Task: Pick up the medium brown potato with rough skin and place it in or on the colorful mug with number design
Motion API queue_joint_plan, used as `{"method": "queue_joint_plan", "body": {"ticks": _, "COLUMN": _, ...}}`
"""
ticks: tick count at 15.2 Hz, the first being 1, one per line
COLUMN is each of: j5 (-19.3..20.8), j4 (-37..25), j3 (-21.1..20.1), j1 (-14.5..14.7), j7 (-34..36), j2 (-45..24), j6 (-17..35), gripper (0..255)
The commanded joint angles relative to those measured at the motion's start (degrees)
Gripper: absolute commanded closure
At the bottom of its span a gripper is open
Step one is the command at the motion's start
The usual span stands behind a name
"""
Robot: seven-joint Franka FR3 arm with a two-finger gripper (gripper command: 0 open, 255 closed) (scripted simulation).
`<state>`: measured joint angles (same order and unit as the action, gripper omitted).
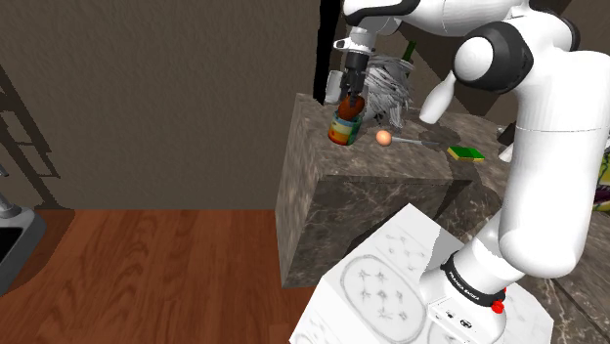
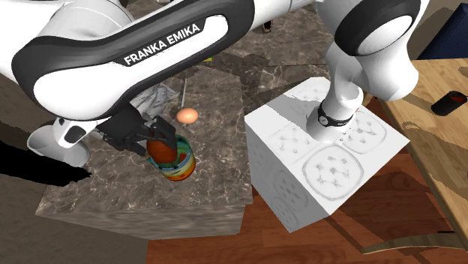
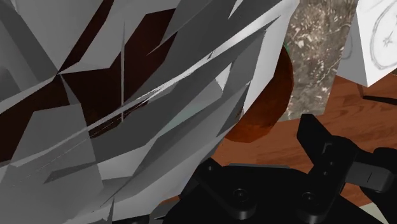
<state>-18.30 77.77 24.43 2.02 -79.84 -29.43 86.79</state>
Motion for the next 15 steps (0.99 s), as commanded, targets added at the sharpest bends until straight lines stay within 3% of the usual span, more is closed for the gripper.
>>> {"method": "queue_joint_plan", "body": {"ticks": 1, "j5": 0.09, "j4": 0.01, "j3": 0.16, "j1": -0.14, "j7": 0.02, "j2": 0.04, "j6": 0.0, "gripper": 0}}
{"method": "queue_joint_plan", "body": {"ticks": 3, "j5": 0.05, "j4": -0.14, "j3": 0.13, "j1": -0.15, "j7": 0.06, "j2": -0.09, "j6": -0.02, "gripper": 0}}
{"method": "queue_joint_plan", "body": {"ticks": 7, "j5": -0.93, "j4": -13.14, "j3": -0.08, "j1": -3.25, "j7": 0.77, "j2": -3.89, "j6": -9.17, "gripper": 0}}
{"method": "queue_joint_plan", "body": {"ticks": 15, "j5": -0.93, "j4": -13.13, "j3": -0.09, "j1": -3.26, "j7": 0.77, "j2": -3.88, "j6": -9.15, "gripper": 0}}
